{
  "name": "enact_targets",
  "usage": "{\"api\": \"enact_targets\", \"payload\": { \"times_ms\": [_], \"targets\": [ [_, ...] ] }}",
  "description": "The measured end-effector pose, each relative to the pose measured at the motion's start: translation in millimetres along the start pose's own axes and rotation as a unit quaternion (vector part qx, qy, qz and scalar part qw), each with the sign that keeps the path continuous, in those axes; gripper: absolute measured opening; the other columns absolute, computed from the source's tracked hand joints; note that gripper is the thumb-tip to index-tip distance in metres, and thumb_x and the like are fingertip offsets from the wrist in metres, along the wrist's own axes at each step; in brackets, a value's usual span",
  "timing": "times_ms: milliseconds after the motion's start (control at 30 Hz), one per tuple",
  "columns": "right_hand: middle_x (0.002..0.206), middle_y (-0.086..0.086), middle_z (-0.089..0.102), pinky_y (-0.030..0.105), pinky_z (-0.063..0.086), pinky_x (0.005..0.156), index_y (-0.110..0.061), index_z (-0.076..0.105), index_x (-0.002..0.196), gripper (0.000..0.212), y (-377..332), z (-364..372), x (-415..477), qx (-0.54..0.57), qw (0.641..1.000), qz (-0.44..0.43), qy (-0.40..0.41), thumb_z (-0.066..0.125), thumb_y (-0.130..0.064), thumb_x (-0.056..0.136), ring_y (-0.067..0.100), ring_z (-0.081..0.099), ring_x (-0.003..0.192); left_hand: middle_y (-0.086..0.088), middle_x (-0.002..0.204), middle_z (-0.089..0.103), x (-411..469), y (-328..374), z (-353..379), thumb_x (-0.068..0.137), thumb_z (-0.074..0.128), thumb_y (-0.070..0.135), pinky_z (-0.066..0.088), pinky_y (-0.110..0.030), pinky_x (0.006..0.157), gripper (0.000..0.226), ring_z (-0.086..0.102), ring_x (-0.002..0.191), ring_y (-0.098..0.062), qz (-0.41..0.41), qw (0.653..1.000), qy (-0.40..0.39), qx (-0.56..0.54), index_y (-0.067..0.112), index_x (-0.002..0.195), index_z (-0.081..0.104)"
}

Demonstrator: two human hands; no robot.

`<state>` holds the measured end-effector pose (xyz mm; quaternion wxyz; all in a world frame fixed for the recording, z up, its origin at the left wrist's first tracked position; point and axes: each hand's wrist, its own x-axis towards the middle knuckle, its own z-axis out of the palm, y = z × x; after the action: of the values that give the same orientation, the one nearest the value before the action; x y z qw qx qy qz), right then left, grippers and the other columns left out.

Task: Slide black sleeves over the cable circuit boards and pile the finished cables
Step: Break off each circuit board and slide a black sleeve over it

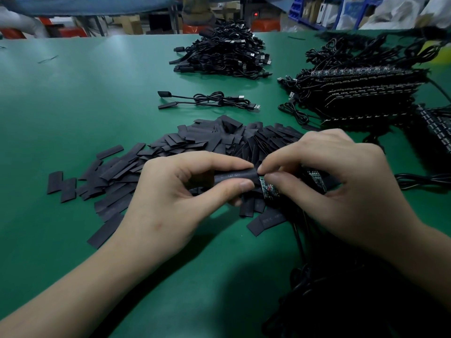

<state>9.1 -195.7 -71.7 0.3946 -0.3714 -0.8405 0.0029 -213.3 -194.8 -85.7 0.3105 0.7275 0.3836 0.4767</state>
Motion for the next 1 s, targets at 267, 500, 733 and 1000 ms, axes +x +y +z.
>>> {"api": "enact_targets", "payload": {
  "times_ms": [267, 500, 733, 1000],
  "targets": [
    [0.081, -0.012, 0.067, 0.042, 0.045, 0.082, -0.026, 0.075, 0.116, 0.023, 0.2, 1.7, -1.3, -0.021, 1.0, 0.015, 0.0, 0.069, -0.03, 0.094, 0.016, 0.063, 0.08, 0.005, 0.085, 0.078, 0.2, 0.4, 1.1, 0.079, 0.079, 0.023, 0.056, -0.018, 0.071, 0.023, 0.073, 0.067, -0.008, 0.002, 1.0, 0.006, -0.02, 0.022, 0.102, 0.077],
    [0.077, -0.012, 0.068, 0.035, 0.047, 0.079, -0.025, 0.077, 0.096, 0.011, -3.2, 1.9, -0.6, 0.023, 0.997, 0.078, 0.004, 0.071, -0.031, 0.089, 0.009, 0.062, 0.078, 0.012, 0.088, 0.077, 0.9, 2.1, -2.5, 0.076, 0.085, 0.036, 0.057, -0.021, 0.079, 0.028, 0.072, 0.077, -0.007, 0.026, 0.994, 0.08, 0.072, 0.029, 0.102, 0.077],
    [0.079, -0.013, 0.069, 0.032, 0.047, 0.078, -0.025, 0.078, 0.093, 0.01, -5.8, 2.8, -1.1, 0.061, 0.99, 0.12, 0.037, 0.074, -0.034, 0.09, 0.011, 0.064, 0.079, 0.021, 0.083, 0.076, 0.6, 3.2, -2.0, 0.077, 0.085, 0.032, 0.055, -0.013, 0.074, 0.019, 0.072, 0.071, 0.002, 0.005, 0.985, 0.162, 0.062, 0.029, 0.094, 0.078],
    [0.08, -0.013, 0.07, 0.037, 0.05, 0.078, -0.029, 0.078, 0.089, 0.009, -9.3, 8.6, -2.2, 0.06, 0.984, 0.16, 0.058, 0.072, -0.035, 0.086, 0.009, 0.064, 0.078, 0.022, 0.097, 0.076, 6.5, -27.1, 9.2, 0.09, 0.073, 0.046, 0.057, -0.019, 0.085, 0.032, 0.073, 0.089, 0.001, -0.083, 0.991, 0.099, 0.031, 0.039, 0.122, 0.071]
  ]
}}
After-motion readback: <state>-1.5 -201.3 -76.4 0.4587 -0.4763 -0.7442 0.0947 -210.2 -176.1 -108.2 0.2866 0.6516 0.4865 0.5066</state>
